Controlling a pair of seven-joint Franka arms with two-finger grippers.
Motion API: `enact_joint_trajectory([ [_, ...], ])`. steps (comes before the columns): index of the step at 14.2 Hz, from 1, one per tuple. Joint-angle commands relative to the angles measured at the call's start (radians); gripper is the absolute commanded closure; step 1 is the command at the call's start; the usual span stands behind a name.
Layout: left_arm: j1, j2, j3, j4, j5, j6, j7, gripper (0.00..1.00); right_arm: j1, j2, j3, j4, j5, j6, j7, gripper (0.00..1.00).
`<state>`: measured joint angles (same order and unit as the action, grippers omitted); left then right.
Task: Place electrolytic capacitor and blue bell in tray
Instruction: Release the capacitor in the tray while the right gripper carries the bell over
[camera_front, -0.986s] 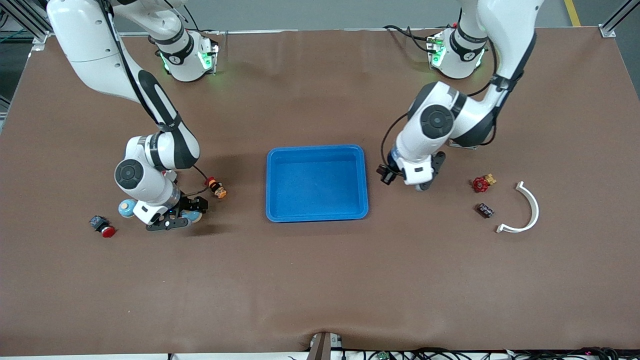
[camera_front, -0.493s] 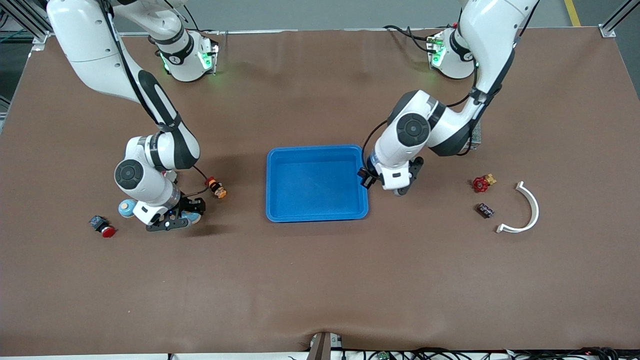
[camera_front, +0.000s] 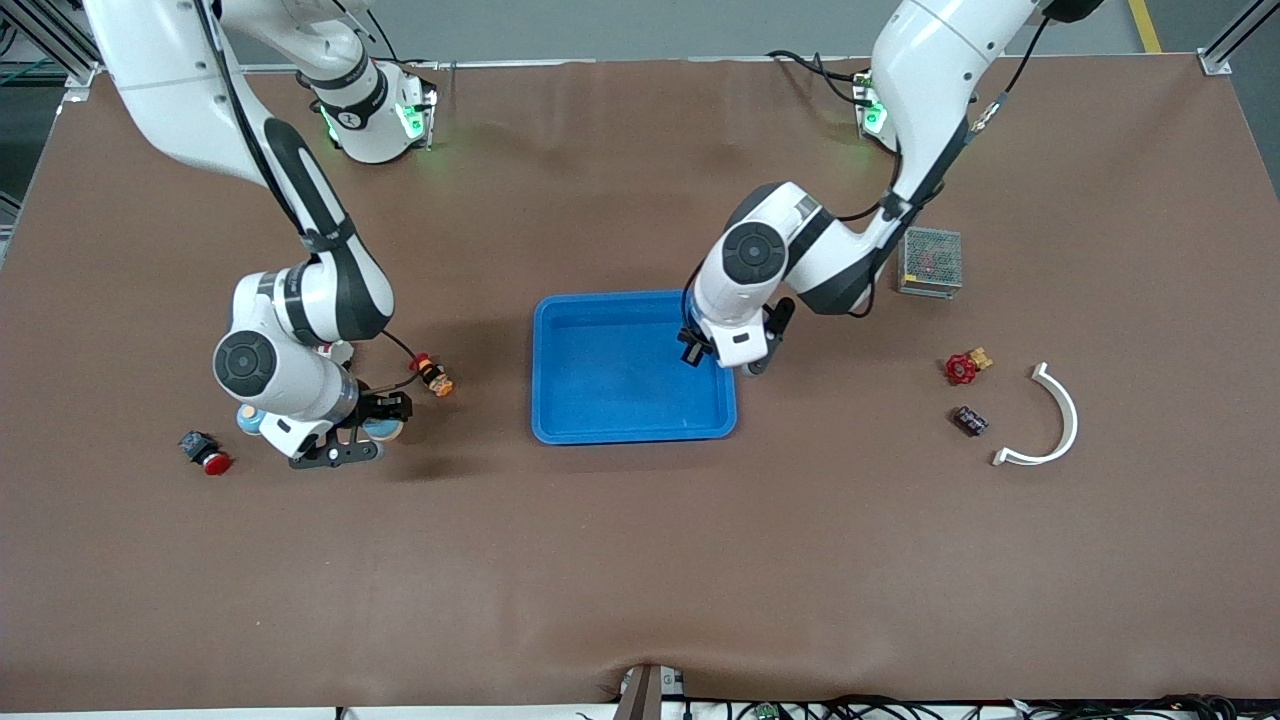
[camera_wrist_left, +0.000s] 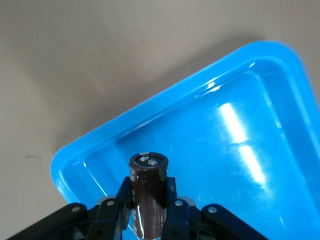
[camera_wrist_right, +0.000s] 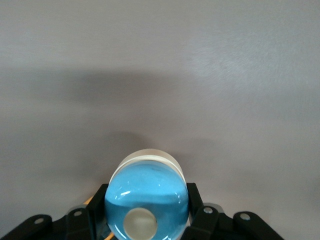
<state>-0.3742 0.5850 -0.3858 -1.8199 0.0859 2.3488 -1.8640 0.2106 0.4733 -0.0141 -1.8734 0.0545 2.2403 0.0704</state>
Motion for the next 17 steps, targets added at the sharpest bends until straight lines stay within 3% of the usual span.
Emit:
enact_joint_trajectory([
  [1, -0.008, 0.058, 0.010, 0.033, 0.028, -0.006, -0.030, 1.00, 0.096, -0.062, -0.003, 0.032, 0.010, -0.120, 0.193, 0.56],
  [2, -0.008, 0.073, 0.010, 0.033, 0.028, -0.006, -0.032, 0.91, 0.136, -0.065, -0.003, 0.037, 0.011, -0.129, 0.269, 0.56],
  [3, -0.008, 0.082, 0.010, 0.034, 0.028, -0.006, -0.040, 0.72, 0.177, -0.067, -0.003, 0.039, 0.011, -0.125, 0.351, 0.56],
  [5, -0.003, 0.084, 0.010, 0.050, 0.028, -0.006, -0.058, 0.17, 0.248, -0.062, -0.003, 0.043, 0.014, -0.108, 0.481, 0.56],
  [6, -0.002, 0.079, 0.010, 0.053, 0.028, -0.008, -0.057, 0.00, 0.277, -0.061, -0.003, 0.043, 0.016, -0.094, 0.537, 0.56],
  [11, 0.023, 0.035, 0.047, 0.099, 0.040, -0.032, -0.044, 0.00, 0.426, -0.039, -0.004, 0.040, 0.014, 0.007, 0.775, 0.56],
  [17, 0.110, -0.010, 0.081, 0.120, 0.268, -0.060, -0.011, 0.00, 0.513, 0.034, -0.006, 0.002, 0.013, 0.162, 0.855, 0.56],
])
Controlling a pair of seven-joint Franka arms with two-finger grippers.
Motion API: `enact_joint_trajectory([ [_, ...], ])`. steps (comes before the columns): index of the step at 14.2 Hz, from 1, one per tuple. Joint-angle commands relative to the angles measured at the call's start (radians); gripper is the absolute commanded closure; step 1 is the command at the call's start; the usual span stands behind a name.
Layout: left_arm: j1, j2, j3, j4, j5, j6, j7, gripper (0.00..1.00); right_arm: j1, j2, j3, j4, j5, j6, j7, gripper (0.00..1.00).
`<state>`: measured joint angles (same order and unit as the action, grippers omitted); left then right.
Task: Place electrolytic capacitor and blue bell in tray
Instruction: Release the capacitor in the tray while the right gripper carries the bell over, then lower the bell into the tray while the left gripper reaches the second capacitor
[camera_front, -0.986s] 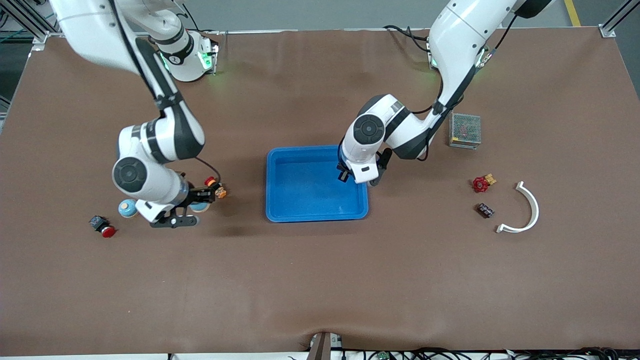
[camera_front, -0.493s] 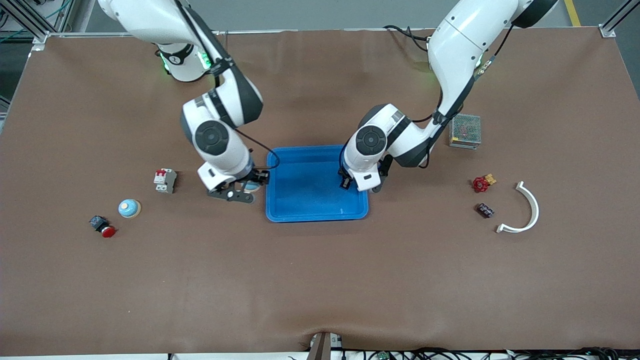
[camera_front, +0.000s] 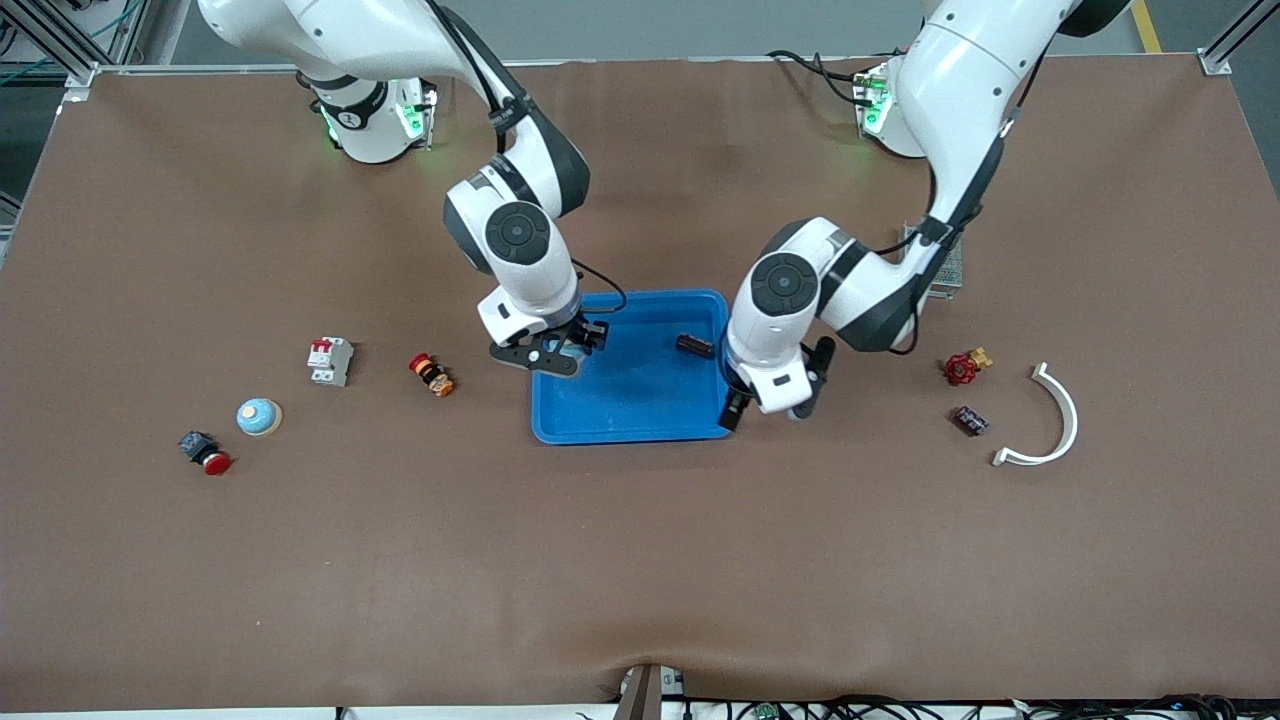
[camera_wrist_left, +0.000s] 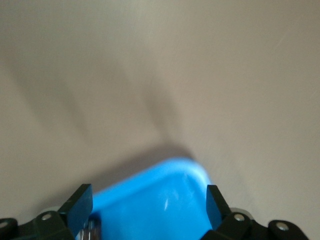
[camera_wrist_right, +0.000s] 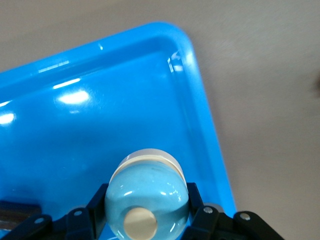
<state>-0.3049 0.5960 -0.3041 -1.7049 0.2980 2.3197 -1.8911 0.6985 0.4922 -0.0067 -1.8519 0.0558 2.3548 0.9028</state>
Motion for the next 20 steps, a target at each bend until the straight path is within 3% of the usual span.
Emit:
enact_joint_trajectory([
  [1, 0.081, -0.027, -0.001, 0.017, 0.061, -0.057, 0.059, 0.00, 0.035, 0.017, -0.013, -0.041, 0.012, 0.076, 0.022, 0.56],
  [11, 0.357, -0.004, -0.003, -0.018, 0.059, -0.143, 0.544, 0.00, 0.087, 0.057, -0.013, -0.096, 0.012, 0.178, 0.024, 0.56],
  [17, 0.481, 0.031, -0.003, -0.044, 0.092, -0.132, 0.673, 0.00, 0.095, 0.088, -0.013, -0.095, 0.010, 0.199, 0.022, 0.55],
  [18, 0.504, 0.031, -0.003, -0.053, 0.092, -0.132, 0.702, 0.00, 0.095, 0.088, -0.013, -0.095, 0.010, 0.198, 0.022, 0.50],
  [20, 0.524, 0.031, -0.003, -0.070, 0.092, -0.128, 0.724, 0.00, 0.093, 0.088, -0.013, -0.092, 0.010, 0.196, 0.022, 0.25],
])
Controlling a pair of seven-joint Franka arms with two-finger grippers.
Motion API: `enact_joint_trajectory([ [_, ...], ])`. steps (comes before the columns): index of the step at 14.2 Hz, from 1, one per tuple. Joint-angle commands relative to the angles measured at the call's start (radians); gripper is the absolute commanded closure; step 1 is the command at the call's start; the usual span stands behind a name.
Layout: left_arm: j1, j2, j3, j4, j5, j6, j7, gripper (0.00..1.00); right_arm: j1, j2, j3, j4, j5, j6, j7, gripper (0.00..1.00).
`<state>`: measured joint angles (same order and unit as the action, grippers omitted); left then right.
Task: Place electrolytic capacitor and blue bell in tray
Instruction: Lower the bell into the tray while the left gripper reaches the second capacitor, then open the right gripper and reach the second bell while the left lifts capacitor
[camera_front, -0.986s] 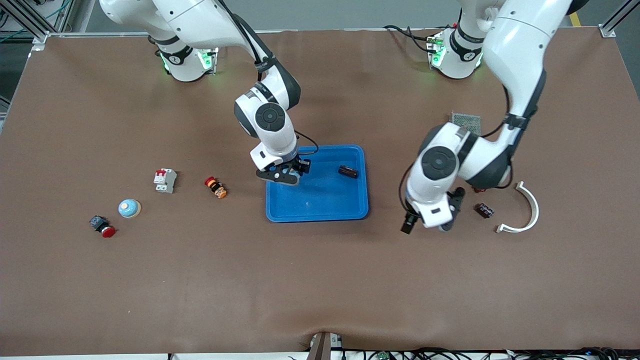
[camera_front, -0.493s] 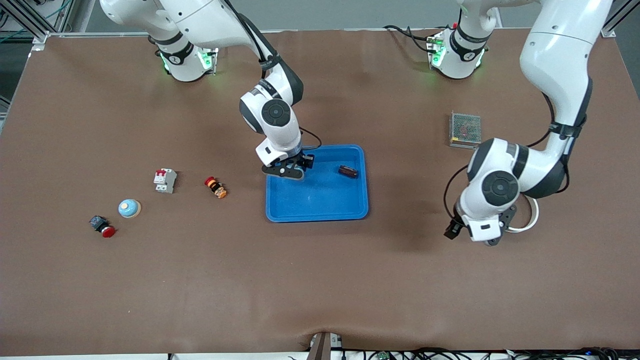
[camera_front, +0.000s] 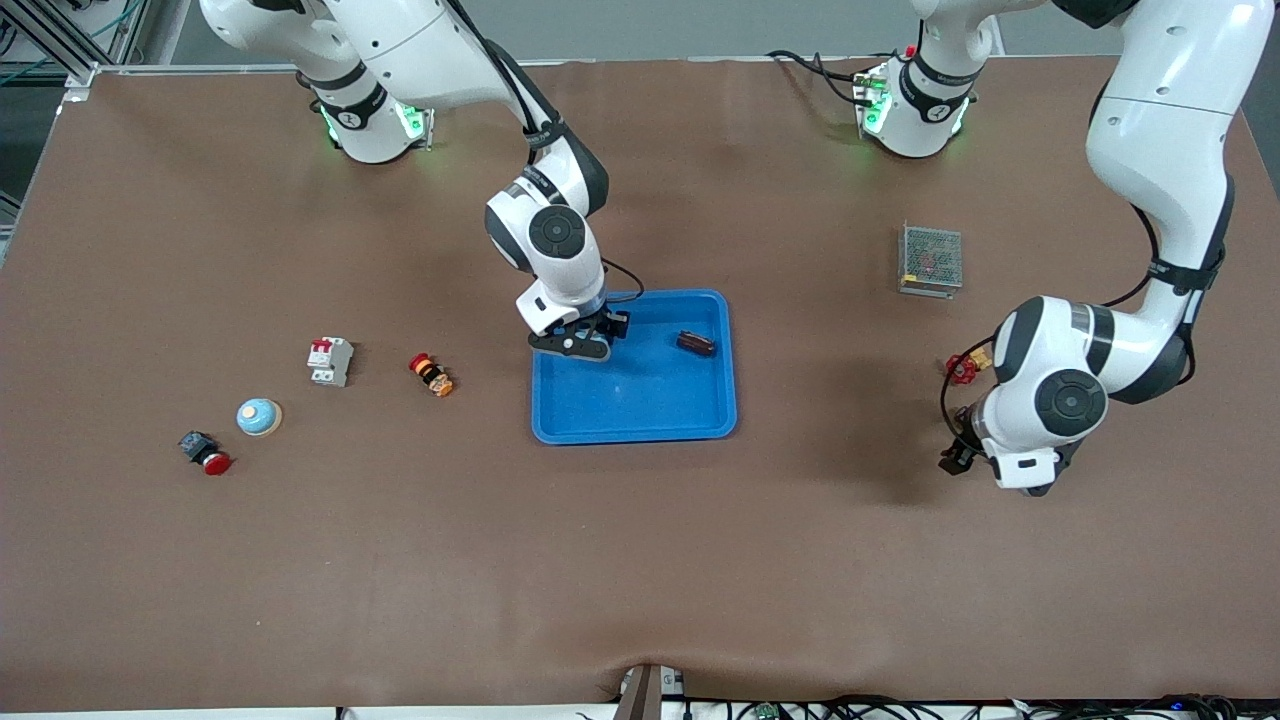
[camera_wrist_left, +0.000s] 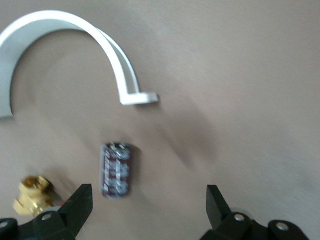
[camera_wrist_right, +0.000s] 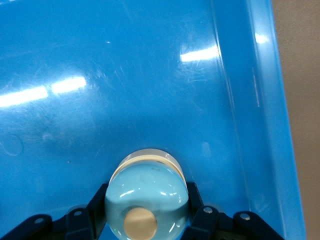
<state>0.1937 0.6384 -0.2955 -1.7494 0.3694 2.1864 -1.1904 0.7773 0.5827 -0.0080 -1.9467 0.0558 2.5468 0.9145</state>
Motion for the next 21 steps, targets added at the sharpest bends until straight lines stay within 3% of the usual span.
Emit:
enact_joint_trajectory([
  [1, 0.033, -0.008, -0.011, -0.035, 0.020, 0.015, 0.025, 0.02, 0.014, -0.004, -0.013, 0.006, 0.010, 0.004, 0.011, 0.00],
  [5, 0.059, 0.003, -0.011, -0.074, 0.022, 0.068, 0.028, 0.12, 0.008, -0.024, -0.013, 0.032, 0.010, -0.026, 0.015, 0.00],
  [6, 0.059, 0.003, -0.011, -0.078, 0.022, 0.070, 0.028, 0.19, 0.007, -0.049, -0.015, 0.049, 0.010, -0.074, 0.015, 0.00],
  [7, 0.059, 0.003, -0.011, -0.079, 0.022, 0.069, 0.028, 0.31, 0.002, -0.073, -0.017, 0.070, 0.010, -0.147, 0.012, 0.00],
  [11, 0.058, 0.000, -0.011, -0.079, 0.022, 0.069, 0.026, 1.00, -0.062, -0.191, -0.020, 0.173, -0.002, -0.501, -0.105, 0.00],
  [15, 0.044, -0.011, -0.024, -0.052, 0.013, 0.062, 0.011, 1.00, -0.180, -0.326, -0.020, 0.173, -0.022, -0.681, -0.357, 0.00],
  [18, 0.041, -0.016, -0.079, -0.009, -0.036, 0.058, -0.023, 1.00, -0.201, -0.394, -0.020, 0.172, -0.160, -0.763, -0.448, 0.00],
  [21, 0.007, -0.011, -0.100, 0.046, -0.061, 0.053, -0.080, 1.00, -0.295, -0.441, -0.017, 0.167, -0.174, -0.783, -0.631, 0.00],
])
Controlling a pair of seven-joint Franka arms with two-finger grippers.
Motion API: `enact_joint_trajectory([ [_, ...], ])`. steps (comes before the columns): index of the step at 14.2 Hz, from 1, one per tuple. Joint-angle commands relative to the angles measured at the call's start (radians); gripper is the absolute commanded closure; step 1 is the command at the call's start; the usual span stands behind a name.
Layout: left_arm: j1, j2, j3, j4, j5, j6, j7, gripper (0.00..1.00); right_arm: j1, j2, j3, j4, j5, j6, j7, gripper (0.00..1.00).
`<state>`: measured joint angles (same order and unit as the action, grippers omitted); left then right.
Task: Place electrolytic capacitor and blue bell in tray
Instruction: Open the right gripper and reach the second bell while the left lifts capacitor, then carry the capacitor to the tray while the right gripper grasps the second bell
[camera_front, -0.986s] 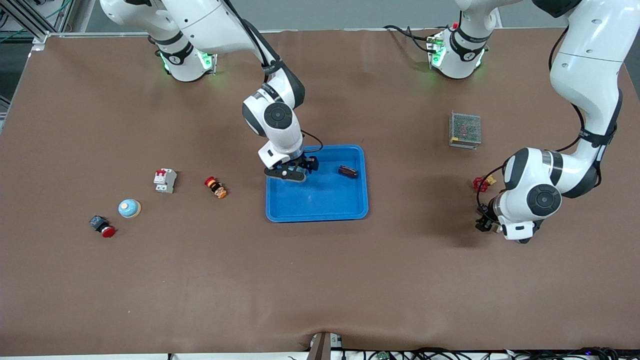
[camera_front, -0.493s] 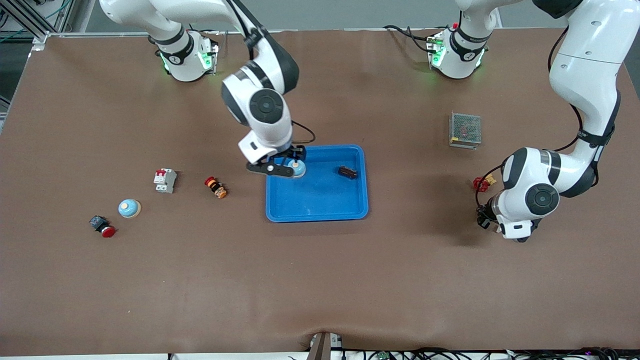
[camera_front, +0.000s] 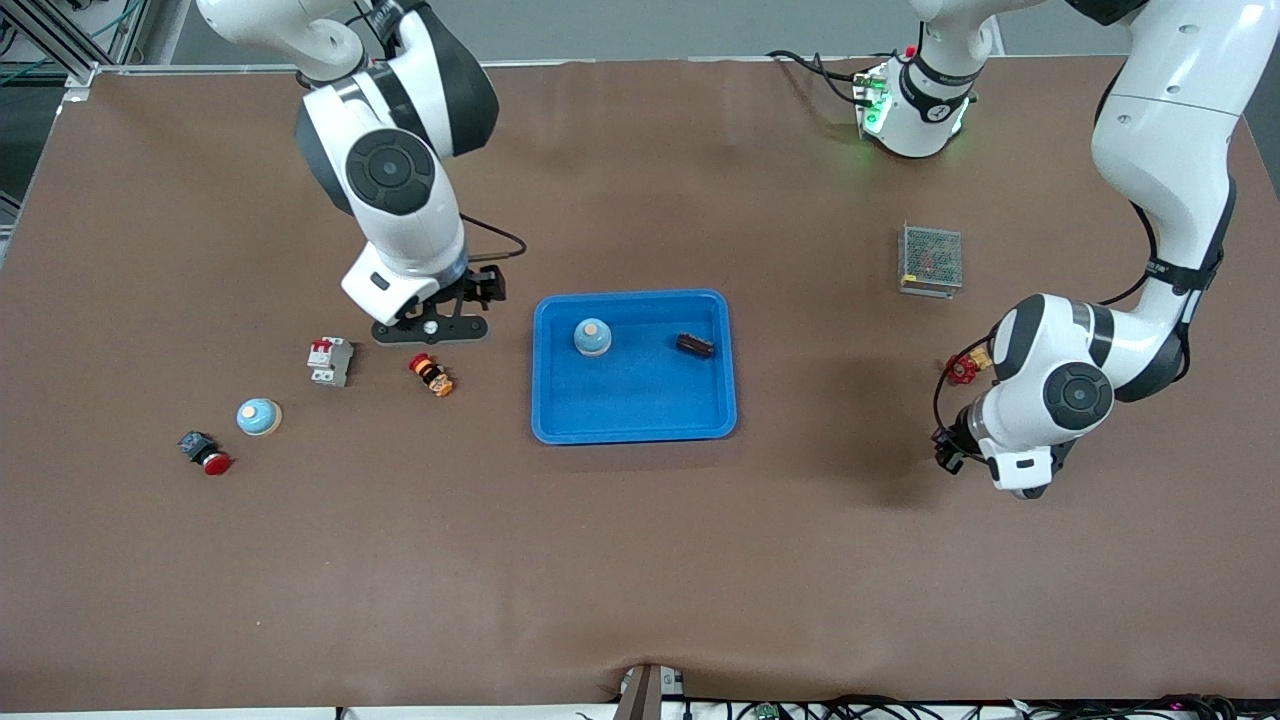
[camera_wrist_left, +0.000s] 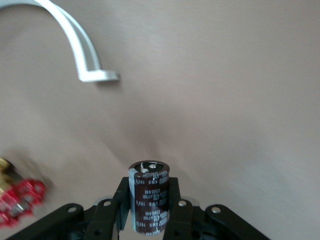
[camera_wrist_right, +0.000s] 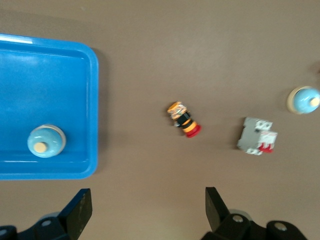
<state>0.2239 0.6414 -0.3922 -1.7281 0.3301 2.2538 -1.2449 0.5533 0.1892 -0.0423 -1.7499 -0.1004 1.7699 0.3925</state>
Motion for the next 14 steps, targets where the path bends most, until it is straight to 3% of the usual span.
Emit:
enact_joint_trajectory([
  [1, -0.041, -0.011, -0.004, 0.042, -0.040, -0.016, -0.047, 1.00, -0.107, -0.059, 0.016, -0.034, -0.018, -0.010, -0.183, 0.00],
  [4, -0.103, -0.008, -0.002, 0.087, -0.137, -0.017, -0.120, 1.00, -0.232, -0.076, 0.018, -0.043, -0.013, -0.010, -0.395, 0.00],
  [9, -0.207, -0.009, -0.004, 0.123, -0.187, -0.022, -0.287, 1.00, -0.410, -0.071, 0.018, -0.057, -0.009, 0.031, -0.703, 0.00],
  [14, -0.319, 0.027, -0.004, 0.200, -0.249, -0.031, -0.453, 1.00, -0.538, -0.065, 0.016, -0.195, -0.009, 0.267, -0.921, 0.00],
])
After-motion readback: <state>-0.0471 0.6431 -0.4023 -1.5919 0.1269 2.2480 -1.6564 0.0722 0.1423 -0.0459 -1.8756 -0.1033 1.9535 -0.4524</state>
